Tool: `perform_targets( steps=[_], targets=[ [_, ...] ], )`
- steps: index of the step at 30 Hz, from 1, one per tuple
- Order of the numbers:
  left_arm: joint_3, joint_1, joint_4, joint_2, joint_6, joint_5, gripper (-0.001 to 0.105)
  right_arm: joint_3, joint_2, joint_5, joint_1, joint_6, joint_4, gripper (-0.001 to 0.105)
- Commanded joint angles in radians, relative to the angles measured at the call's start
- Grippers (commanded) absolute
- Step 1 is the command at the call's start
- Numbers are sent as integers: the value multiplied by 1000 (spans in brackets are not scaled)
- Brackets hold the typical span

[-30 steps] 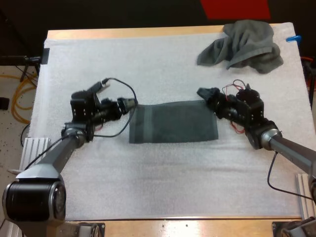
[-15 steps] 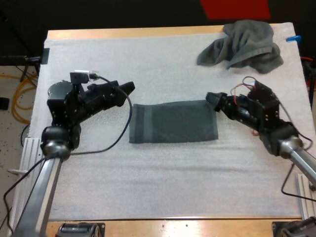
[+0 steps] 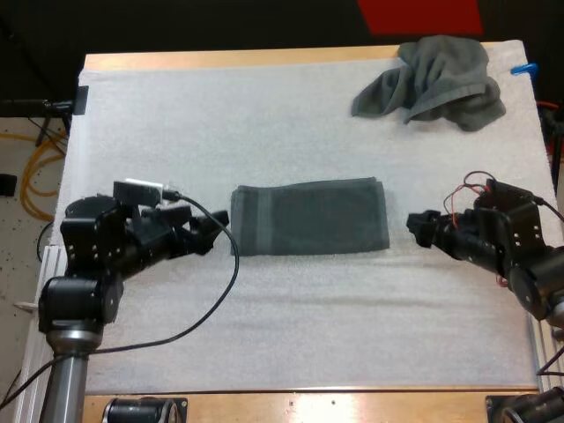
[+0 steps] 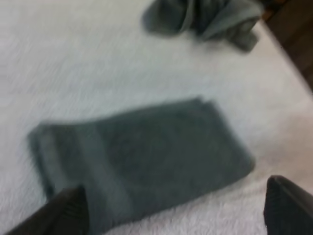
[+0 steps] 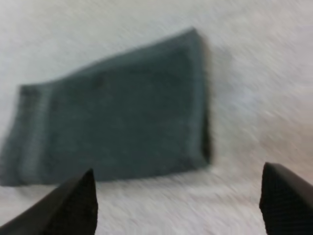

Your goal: Pick towel from pile fold and stack

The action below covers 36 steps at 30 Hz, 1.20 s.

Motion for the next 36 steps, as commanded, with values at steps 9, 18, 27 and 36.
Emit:
perform_targets(
  steps=[9, 18, 27, 36],
  targets=[
    [-3, 1, 88, -11, 38, -60, 71, -22, 224, -9, -13, -43, -151, 67],
    [-3, 1, 88, -11, 36, -19, 71, -195, 607, -230, -77, -43, -246, 67],
    [-3, 1, 88, -11, 34, -19, 71, -318, 814, -423, -75, -33, -237, 67],
    [-3, 1, 88, -11, 34, -19, 71, -319, 853, -516, -68, -57, -169, 43]
  ],
)
